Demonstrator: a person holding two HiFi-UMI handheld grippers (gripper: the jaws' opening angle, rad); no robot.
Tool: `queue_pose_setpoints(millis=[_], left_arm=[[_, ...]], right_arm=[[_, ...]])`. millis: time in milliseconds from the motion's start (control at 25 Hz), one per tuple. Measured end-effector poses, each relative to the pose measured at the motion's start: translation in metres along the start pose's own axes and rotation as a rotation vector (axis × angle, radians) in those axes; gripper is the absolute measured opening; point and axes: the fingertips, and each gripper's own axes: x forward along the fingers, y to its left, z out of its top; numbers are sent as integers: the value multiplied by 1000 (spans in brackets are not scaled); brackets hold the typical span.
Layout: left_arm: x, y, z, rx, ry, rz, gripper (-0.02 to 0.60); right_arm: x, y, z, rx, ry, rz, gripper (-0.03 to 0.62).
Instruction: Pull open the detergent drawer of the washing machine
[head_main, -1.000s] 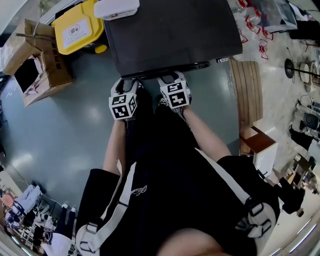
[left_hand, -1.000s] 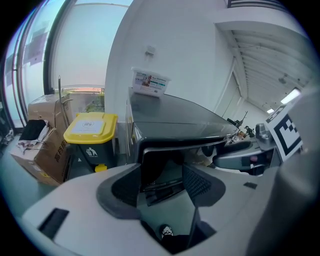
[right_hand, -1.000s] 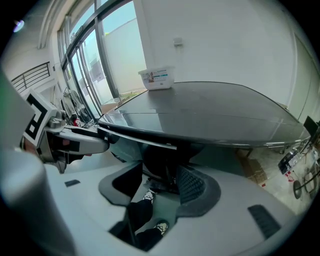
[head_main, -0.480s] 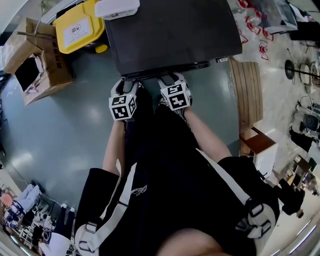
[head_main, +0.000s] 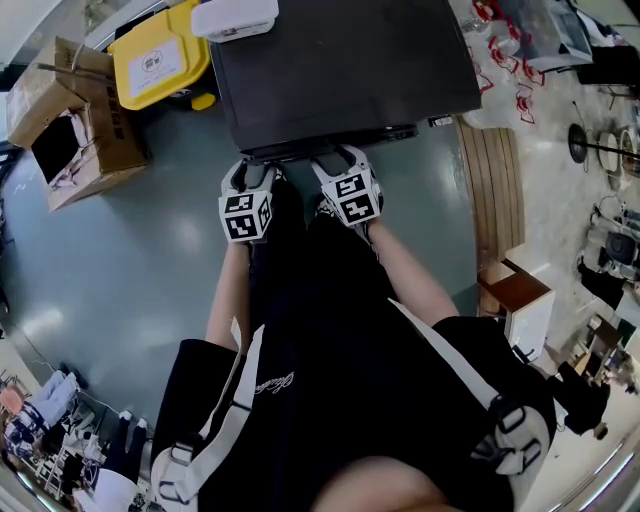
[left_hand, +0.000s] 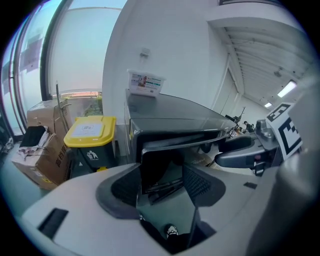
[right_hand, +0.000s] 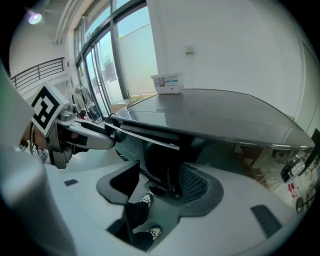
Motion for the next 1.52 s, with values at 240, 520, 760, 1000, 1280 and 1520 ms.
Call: queue_pose_setpoints(millis=[240, 520, 760, 1000, 1280, 1520], left_arm=[[2, -6, 3, 14, -75, 14, 250], [-2, -3, 9, 22, -142, -1, 255], [0, -3, 0, -32, -137, -77, 268], [-4, -3, 20, -61, -180, -134, 300], [-3, -4, 19, -44, -195, -89, 305], [-4, -6, 16, -62, -196, -66, 305]], right_arm=[[-2, -8, 8, -50, -60, 52, 251], [4, -4, 15, -87, -99, 102, 224], [2, -1, 5, -62, -93, 115, 216], [5, -2, 14, -69, -125, 107, 218], [7, -2, 14, -46, -129, 81, 221], [4, -2, 10, -42, -128, 77, 218]])
